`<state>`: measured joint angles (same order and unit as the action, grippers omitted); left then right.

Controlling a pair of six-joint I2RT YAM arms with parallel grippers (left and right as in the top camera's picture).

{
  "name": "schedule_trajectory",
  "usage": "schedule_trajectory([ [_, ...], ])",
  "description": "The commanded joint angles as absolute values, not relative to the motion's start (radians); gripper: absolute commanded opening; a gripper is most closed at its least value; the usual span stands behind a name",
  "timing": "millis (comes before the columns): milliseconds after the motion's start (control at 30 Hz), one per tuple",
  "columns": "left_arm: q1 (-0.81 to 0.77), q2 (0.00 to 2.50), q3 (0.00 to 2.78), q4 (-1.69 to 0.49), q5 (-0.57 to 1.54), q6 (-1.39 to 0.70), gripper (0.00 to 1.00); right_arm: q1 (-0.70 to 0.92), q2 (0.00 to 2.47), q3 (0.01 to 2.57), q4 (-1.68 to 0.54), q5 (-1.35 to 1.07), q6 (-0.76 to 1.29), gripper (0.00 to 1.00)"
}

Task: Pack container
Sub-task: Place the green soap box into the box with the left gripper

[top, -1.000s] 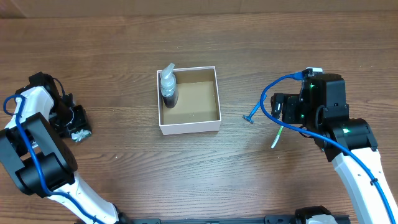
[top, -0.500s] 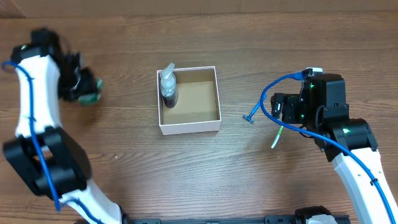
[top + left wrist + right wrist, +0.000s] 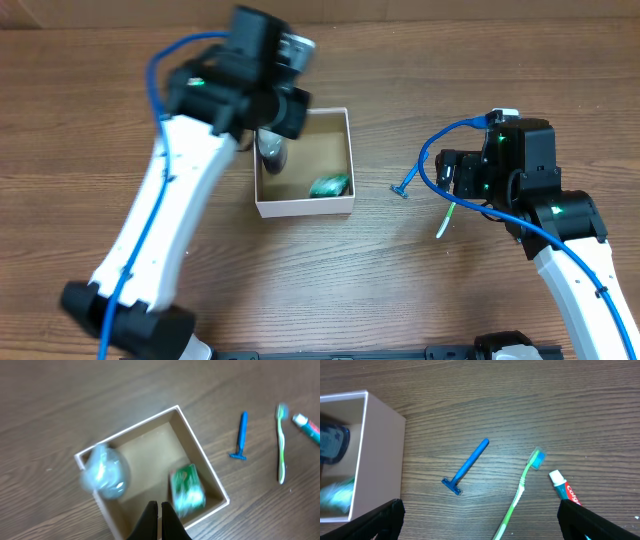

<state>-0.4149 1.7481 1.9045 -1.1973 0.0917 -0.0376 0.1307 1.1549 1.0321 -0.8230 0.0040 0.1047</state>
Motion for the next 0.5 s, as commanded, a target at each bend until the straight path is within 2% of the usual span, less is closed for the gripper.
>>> schedule_trajectory([
  [0,-0.463,1.863,1.892,-1.197,0.038,-0.089,0.04,0.129,1.147,1.061,-0.818,0.005,0.109,1.0],
  [233,-0.465,1.948,1.892,-1.2,0.046,-0.101,0.04,0.129,1.147,1.061,-0.819,0.005,0.109,1.0],
  [467,-0.463,1.84,1.94,-1.277,-0.005,-0.102,0.04,0.129,1.147,1.061,-0.821,0.005,0.109,1.0],
])
